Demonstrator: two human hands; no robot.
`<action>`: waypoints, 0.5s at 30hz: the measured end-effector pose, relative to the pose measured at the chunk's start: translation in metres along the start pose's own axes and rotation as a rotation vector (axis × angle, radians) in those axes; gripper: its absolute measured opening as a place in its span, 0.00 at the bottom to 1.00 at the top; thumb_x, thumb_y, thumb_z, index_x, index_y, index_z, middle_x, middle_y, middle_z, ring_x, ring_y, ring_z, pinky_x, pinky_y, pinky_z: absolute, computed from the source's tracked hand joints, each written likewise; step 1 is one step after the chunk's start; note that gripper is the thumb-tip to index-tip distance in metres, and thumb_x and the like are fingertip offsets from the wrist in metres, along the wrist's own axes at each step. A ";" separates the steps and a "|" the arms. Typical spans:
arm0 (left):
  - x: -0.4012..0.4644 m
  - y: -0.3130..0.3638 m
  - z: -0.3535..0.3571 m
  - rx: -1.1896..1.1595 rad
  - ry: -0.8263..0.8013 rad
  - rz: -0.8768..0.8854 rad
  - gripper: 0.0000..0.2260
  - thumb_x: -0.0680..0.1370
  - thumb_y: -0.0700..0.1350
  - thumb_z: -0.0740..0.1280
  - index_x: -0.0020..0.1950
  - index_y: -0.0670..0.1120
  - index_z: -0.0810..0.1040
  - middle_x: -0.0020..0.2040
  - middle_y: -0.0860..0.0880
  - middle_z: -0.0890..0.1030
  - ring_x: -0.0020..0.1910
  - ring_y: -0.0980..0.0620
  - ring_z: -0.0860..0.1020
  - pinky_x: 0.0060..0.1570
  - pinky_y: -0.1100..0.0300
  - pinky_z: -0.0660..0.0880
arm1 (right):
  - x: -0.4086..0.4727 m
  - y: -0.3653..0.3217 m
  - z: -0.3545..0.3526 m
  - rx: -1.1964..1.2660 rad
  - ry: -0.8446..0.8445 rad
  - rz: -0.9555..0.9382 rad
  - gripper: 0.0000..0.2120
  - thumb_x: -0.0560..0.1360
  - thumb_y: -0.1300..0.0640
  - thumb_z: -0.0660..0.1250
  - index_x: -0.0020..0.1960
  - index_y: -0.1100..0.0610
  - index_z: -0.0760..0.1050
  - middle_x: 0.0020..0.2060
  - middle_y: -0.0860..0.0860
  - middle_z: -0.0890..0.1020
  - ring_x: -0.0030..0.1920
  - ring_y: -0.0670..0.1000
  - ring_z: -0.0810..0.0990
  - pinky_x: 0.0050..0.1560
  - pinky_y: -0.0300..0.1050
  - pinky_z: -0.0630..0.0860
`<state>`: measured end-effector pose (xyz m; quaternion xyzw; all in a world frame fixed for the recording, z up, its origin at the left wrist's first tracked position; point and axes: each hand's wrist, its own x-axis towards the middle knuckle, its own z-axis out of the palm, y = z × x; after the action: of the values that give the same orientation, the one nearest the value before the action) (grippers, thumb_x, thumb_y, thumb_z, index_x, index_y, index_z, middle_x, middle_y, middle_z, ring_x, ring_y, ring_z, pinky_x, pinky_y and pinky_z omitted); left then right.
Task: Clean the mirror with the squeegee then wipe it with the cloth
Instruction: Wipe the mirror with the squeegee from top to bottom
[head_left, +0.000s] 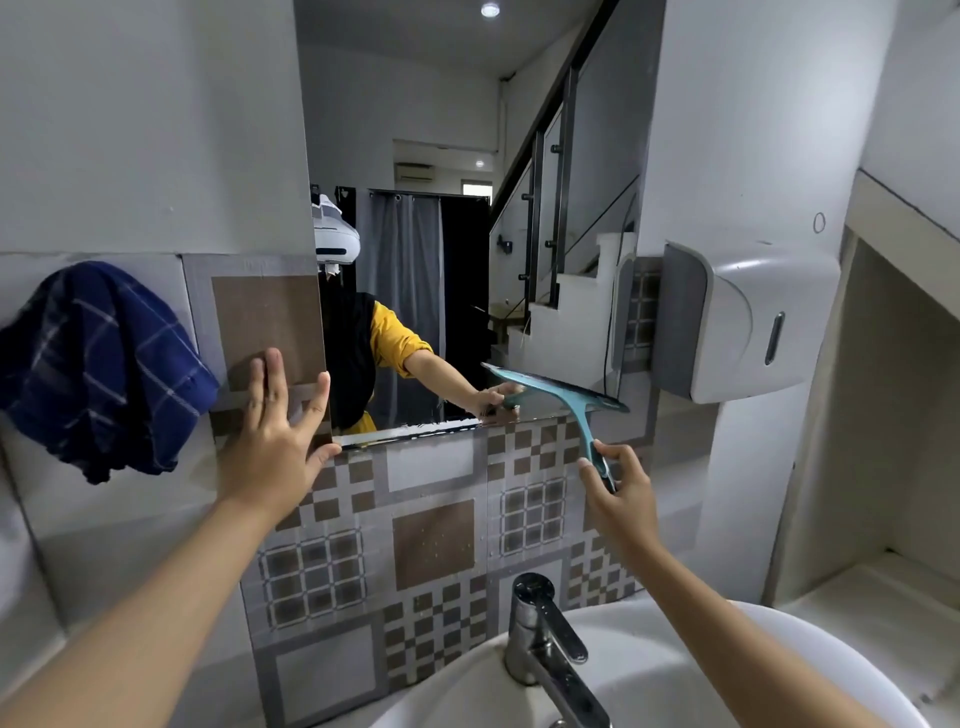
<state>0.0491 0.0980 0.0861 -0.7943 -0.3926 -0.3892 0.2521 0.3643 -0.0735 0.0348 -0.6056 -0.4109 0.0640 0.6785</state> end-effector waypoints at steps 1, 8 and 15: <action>0.000 -0.001 0.001 -0.008 0.004 -0.003 0.38 0.67 0.50 0.75 0.73 0.45 0.62 0.74 0.32 0.51 0.74 0.37 0.43 0.44 0.36 0.76 | -0.003 -0.001 0.003 0.018 0.005 0.026 0.07 0.77 0.60 0.67 0.54 0.56 0.73 0.37 0.55 0.78 0.24 0.42 0.70 0.21 0.33 0.67; -0.001 0.000 0.005 -0.044 0.016 -0.020 0.38 0.67 0.49 0.75 0.73 0.46 0.62 0.75 0.33 0.51 0.74 0.45 0.33 0.43 0.36 0.76 | -0.021 -0.021 0.022 0.208 0.039 0.230 0.04 0.79 0.57 0.64 0.53 0.55 0.72 0.31 0.52 0.71 0.23 0.46 0.65 0.18 0.35 0.63; 0.000 -0.002 0.008 -0.047 0.008 -0.020 0.40 0.67 0.49 0.75 0.74 0.47 0.60 0.75 0.34 0.49 0.74 0.42 0.36 0.45 0.35 0.77 | -0.030 -0.038 0.046 0.314 0.073 0.382 0.06 0.79 0.53 0.63 0.54 0.53 0.71 0.29 0.52 0.69 0.24 0.48 0.64 0.22 0.39 0.64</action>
<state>0.0509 0.1046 0.0817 -0.7944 -0.3905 -0.4039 0.2310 0.3002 -0.0653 0.0502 -0.5615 -0.2492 0.2323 0.7541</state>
